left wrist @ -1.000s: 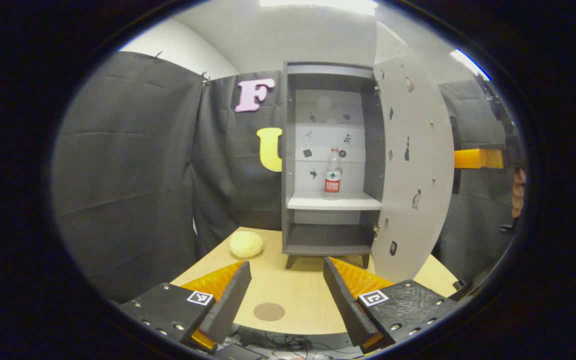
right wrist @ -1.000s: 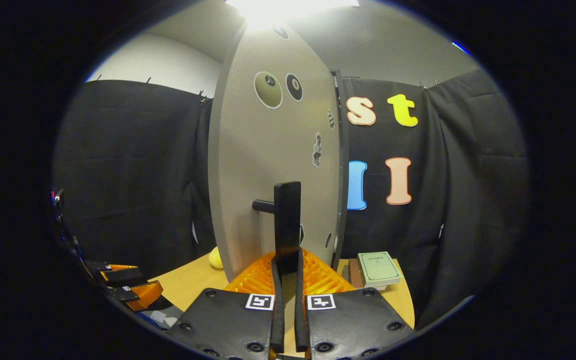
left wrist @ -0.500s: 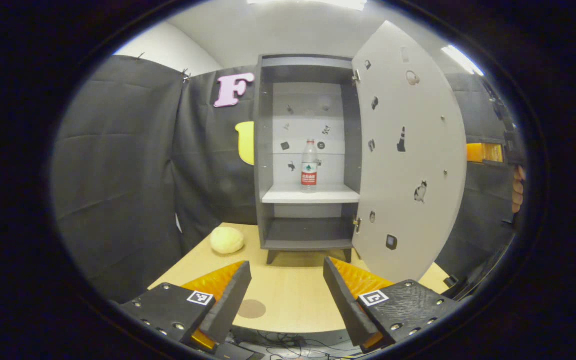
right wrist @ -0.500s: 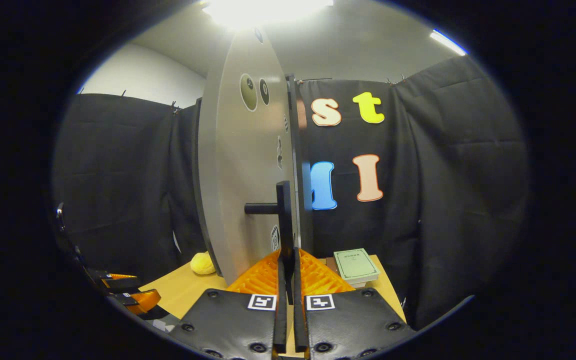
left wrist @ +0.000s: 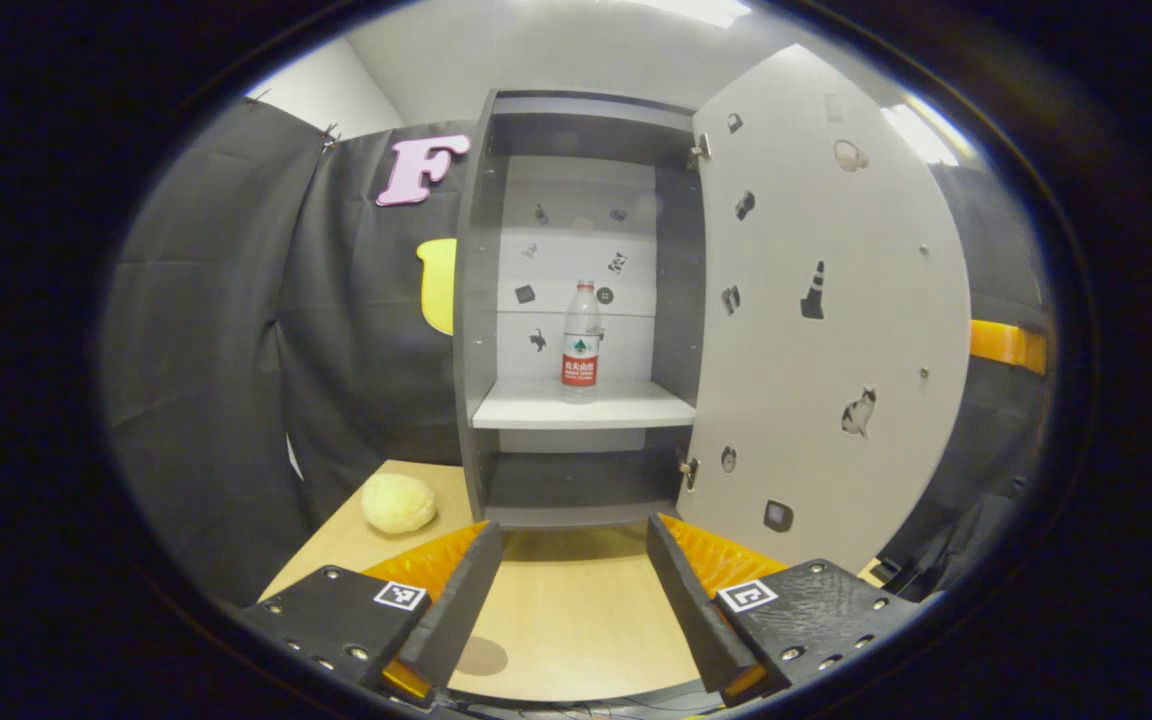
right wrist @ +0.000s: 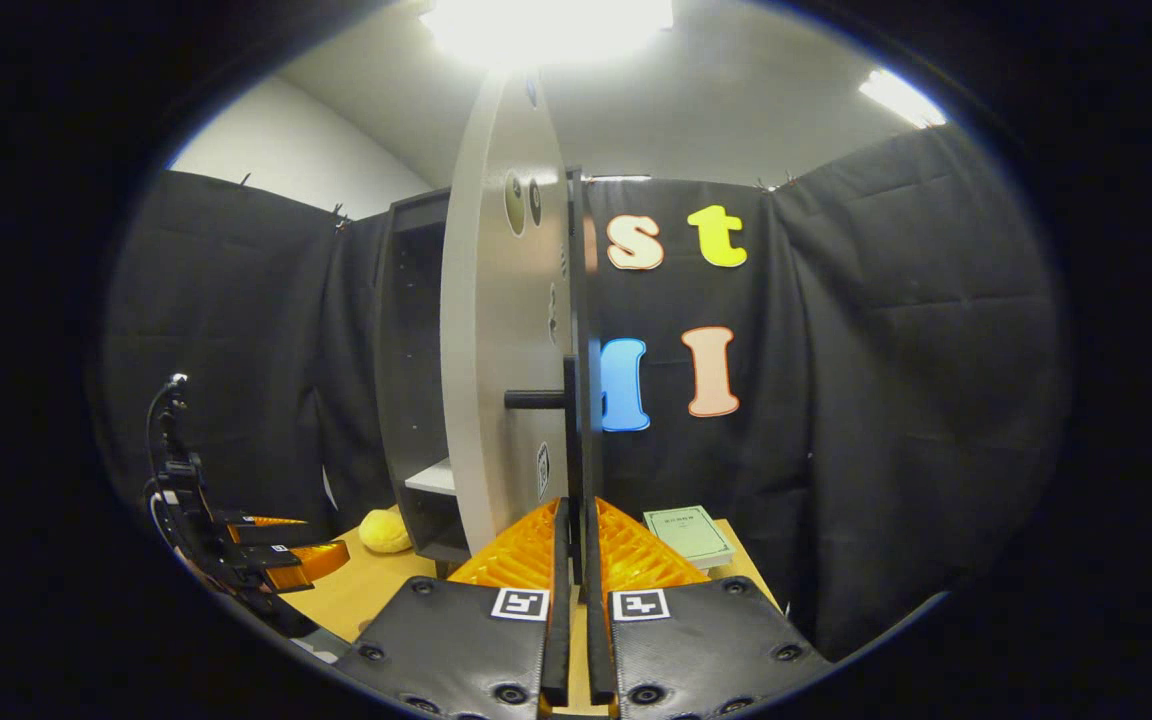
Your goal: Open the cabinet door with the right hand, grasp the bottle in the cabinet with the left hand and place it on the coaster, then close the cabinet door with the right hand.
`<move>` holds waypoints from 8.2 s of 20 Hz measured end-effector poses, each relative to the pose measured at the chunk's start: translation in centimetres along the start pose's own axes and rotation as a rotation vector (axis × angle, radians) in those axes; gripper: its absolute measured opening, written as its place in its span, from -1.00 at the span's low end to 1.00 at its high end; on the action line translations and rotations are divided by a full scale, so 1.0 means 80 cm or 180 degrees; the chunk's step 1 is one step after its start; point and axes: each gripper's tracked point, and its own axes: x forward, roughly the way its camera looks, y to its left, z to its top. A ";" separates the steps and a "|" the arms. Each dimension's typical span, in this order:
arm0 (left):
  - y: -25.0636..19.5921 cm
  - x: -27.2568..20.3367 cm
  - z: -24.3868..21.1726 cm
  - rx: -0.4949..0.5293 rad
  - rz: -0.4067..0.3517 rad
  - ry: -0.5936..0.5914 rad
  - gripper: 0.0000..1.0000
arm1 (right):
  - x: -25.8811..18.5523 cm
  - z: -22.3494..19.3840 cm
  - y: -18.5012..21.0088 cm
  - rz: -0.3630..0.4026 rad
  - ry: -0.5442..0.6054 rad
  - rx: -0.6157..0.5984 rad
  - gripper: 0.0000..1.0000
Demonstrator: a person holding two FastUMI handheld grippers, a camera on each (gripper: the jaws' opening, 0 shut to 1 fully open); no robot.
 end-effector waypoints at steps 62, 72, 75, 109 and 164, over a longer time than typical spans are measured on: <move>-0.004 0.553 0.185 0.0169 -0.0935 -0.0195 0.52 | 0.160 -0.142 0.228 0.0541 0.0469 0.0045 0.96; 0.037 0.441 0.231 0.0246 -0.0789 -0.0422 0.57 | 0.153 -0.147 0.235 0.0932 0.0484 0.0007 0.96; 0.048 0.388 0.249 0.0321 -0.0844 -0.0541 0.52 | 0.152 -0.143 0.236 0.0904 0.0447 0.0026 0.96; 0.214 0.106 -0.182 0.0033 -0.0653 -0.0052 0.58 | 0.068 -0.197 0.252 0.0250 0.0676 0.0030 0.96; 0.230 -0.030 -0.141 -0.0089 0.0105 -0.0211 0.63 | 0.026 -0.164 0.189 -0.0071 0.0451 -0.0080 0.96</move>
